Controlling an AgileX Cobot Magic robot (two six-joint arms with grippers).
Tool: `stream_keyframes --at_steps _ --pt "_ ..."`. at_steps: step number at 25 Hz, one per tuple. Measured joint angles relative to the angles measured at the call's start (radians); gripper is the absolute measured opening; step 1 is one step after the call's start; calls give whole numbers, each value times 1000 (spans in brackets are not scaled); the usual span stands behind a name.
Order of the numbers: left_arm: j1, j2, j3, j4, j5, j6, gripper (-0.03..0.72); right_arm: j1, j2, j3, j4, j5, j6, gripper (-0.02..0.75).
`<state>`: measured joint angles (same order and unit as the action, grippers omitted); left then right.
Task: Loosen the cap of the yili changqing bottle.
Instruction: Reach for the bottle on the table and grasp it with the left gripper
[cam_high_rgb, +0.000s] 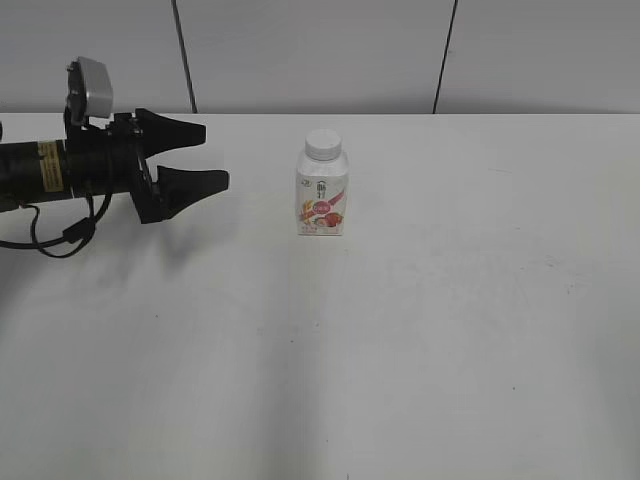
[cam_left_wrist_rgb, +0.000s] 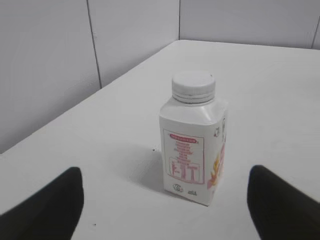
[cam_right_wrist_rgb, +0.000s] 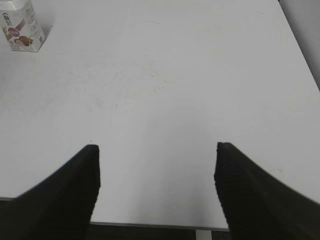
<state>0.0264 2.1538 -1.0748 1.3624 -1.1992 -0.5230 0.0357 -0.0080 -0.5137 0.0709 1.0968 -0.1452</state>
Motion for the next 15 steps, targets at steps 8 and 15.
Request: stream_keyframes --at_steps 8,15 --pt "-43 140 -218 110 -5 -107 596 0 0 0 0 0 0 563" --pt "-106 268 -381 161 -5 -197 594 0 0 0 0 0 0 563"
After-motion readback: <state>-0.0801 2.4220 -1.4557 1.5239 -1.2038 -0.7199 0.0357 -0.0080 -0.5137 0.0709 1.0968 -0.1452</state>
